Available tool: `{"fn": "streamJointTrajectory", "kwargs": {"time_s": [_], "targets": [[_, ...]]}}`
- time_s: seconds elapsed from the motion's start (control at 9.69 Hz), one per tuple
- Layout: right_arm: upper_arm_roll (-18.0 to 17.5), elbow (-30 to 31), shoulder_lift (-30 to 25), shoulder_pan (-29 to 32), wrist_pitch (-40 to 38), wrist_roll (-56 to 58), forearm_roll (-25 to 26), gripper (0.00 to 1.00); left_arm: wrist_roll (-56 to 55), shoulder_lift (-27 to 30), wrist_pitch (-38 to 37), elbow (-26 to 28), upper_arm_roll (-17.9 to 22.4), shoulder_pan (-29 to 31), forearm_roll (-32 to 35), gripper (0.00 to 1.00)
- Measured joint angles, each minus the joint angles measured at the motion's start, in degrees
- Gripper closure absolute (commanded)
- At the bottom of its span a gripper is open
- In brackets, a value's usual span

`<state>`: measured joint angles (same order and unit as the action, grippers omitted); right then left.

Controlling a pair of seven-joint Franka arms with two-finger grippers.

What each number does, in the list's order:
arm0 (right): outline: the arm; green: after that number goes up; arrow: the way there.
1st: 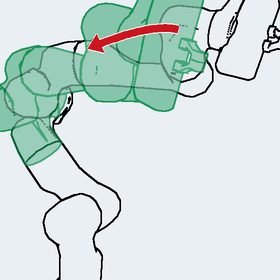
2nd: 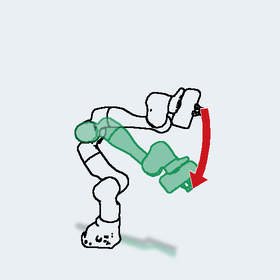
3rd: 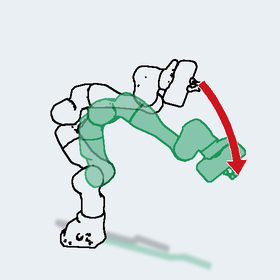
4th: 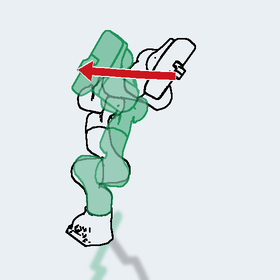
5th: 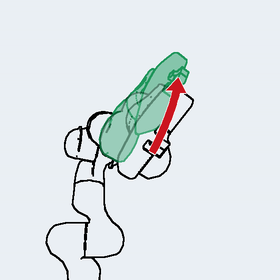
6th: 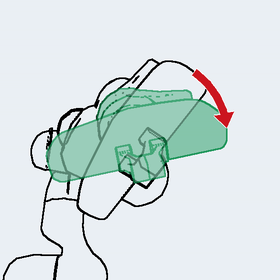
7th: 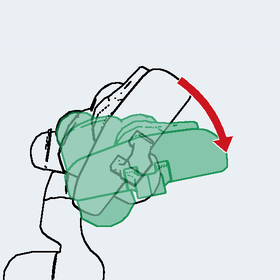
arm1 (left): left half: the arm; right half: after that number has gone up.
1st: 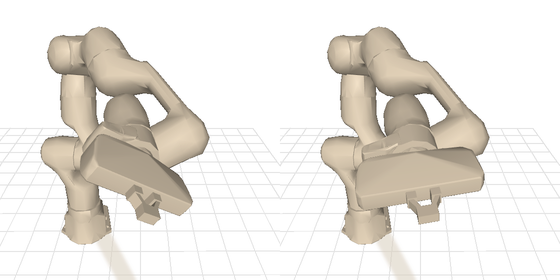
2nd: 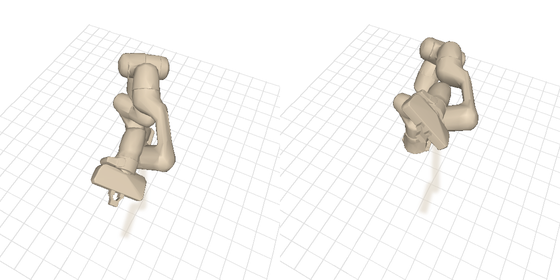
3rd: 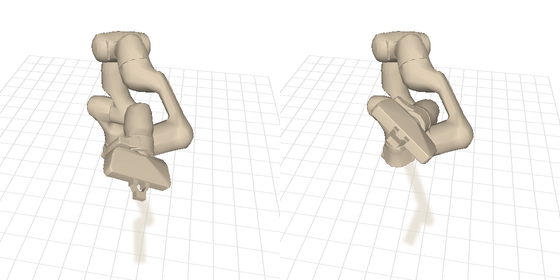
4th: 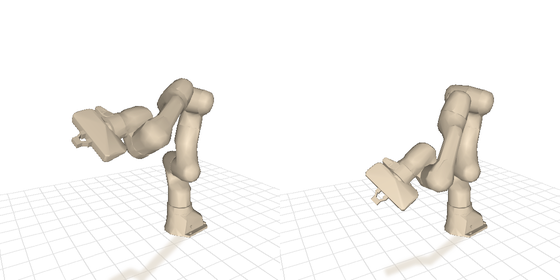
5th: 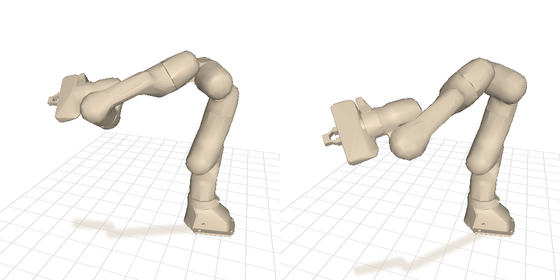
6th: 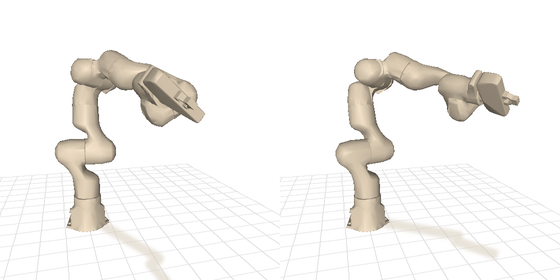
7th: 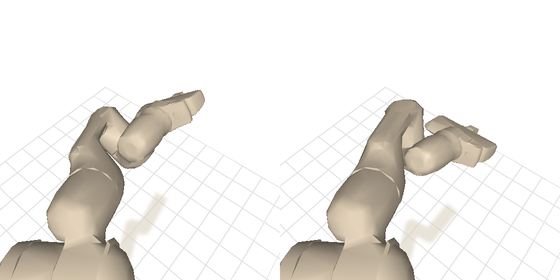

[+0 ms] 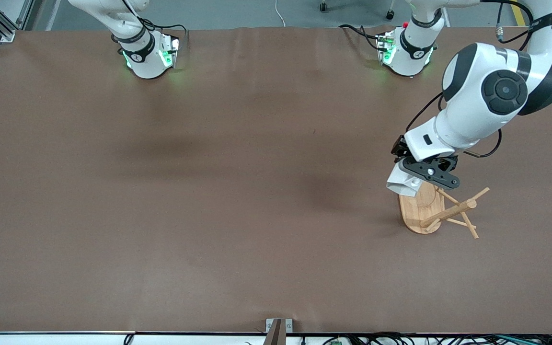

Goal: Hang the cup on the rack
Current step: 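Carry the cup with the left gripper over the wooden rack, then lower the cup's handle hole onto a rack peg with the left gripper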

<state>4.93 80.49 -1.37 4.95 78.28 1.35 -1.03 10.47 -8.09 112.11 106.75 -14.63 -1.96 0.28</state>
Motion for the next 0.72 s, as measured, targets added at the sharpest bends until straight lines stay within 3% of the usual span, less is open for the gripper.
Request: {"fn": "streamJointTrajectory", "kwargs": {"time_s": [0.72], "targets": [[0.0, -1.7, 2.0, 0.0, 0.6, 0.0, 0.1, 0.0, 8.7, -0.2, 4.2, 3.2, 5.3, 0.1, 0.0, 1.0]]}}
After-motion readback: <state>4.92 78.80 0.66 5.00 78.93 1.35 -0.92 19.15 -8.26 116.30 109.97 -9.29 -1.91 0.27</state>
